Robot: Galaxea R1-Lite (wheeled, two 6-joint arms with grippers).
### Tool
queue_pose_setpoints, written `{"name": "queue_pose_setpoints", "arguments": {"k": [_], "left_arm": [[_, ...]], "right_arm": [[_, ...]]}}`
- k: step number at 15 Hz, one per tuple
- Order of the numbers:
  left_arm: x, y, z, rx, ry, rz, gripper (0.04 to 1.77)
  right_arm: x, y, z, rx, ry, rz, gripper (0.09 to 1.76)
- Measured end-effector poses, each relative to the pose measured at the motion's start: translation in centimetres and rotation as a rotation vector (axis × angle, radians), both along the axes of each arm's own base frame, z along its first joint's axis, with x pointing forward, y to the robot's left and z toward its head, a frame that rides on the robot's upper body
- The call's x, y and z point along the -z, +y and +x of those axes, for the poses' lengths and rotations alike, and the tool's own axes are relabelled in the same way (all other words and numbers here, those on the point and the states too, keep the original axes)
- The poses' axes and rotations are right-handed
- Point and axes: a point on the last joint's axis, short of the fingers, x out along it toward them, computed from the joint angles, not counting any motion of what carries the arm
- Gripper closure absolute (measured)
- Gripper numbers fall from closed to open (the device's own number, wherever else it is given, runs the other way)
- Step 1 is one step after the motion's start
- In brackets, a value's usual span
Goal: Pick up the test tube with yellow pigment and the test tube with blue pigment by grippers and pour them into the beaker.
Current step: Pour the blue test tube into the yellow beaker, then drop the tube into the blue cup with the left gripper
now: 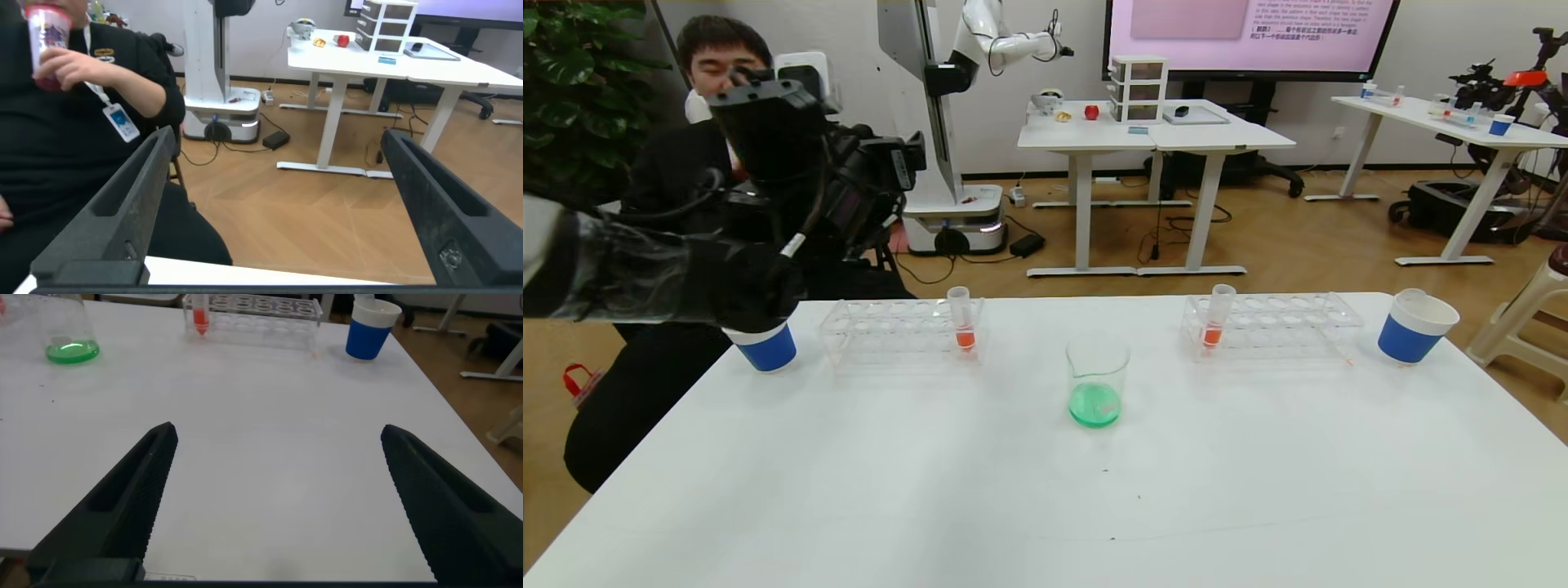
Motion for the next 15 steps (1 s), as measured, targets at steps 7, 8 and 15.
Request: {"name": "queue_pose_setpoints", "arguments": {"k": [7,8,15], "left_arm": [[-3.3,5.3,-11.6,-0.074,-0.033,0.074,0.06],[-3.9,6.5,-13.4,-0.108,-0.052,0.087,0.06],[-4.9,10.8,-24.7,-0.219,-0.115,0.152,0.06]], "right_arm": [[0.0,0.0,0.0,0.0,0.0,0.0,0.11],[0.0,0.0,0.0,0.0,0.0,0.0,0.11],[0.0,0.0,0.0,0.0,0.0,0.0,0.11]]}}
